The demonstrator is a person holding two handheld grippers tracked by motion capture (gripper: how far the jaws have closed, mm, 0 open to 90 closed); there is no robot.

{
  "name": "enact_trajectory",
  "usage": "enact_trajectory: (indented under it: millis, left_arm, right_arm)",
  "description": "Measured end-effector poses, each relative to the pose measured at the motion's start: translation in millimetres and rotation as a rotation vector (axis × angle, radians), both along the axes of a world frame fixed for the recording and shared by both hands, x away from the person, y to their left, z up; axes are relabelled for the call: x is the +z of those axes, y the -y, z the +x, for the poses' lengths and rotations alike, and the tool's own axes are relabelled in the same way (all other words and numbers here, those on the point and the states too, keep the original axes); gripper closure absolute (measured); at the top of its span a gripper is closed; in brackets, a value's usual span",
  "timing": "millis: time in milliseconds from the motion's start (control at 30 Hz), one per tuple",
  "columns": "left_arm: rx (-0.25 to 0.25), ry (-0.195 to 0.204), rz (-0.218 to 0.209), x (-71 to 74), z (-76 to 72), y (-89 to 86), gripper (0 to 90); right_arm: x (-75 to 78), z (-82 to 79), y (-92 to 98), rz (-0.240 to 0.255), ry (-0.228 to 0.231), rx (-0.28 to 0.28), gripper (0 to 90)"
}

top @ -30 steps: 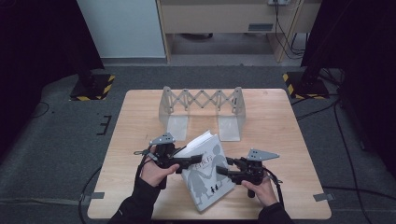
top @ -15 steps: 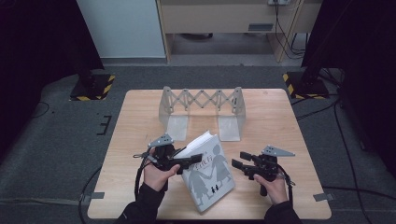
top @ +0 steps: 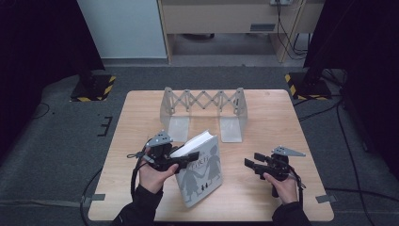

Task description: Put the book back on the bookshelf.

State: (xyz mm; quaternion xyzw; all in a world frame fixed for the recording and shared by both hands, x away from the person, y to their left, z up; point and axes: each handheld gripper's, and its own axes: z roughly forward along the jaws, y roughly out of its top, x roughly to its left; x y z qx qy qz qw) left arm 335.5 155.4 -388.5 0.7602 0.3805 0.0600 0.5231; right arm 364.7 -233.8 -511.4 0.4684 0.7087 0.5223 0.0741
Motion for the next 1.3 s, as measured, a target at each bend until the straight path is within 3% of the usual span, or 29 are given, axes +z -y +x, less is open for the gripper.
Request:
enact_trajectory:
  millis: [200, 367, 500, 900, 1300]
  left_arm:
    - [0.056, 0.028, 0.001, 14.8, -1.1, -16.0, 51.1]
    - [0.115, 0.062, -0.001, 32.9, 0.7, -29.3, 51.0]
    - [0.180, 0.089, 0.024, 43.0, 6.8, -40.6, 51.1]
    - [0.317, 0.094, 0.091, 49.3, 31.8, -62.0, 51.0]
    - [0.411, 0.108, 0.164, 56.8, 60.8, -63.6, 51.0]
  right_arm:
    - [-0.6, 1.1, 5.8, -0.015, -0.010, -0.033, 34.7]
    - [-2.9, 1.9, 9.1, -0.098, -0.008, -0.059, 33.9]
    - [-6.1, 2.5, 10.2, -0.154, -0.022, -0.072, 33.5]
    - [-13.8, 5.9, 12.5, -0.207, -0.044, -0.092, 32.2]
    - [-22.5, 8.5, 10.1, -0.343, -0.046, -0.107, 25.4]
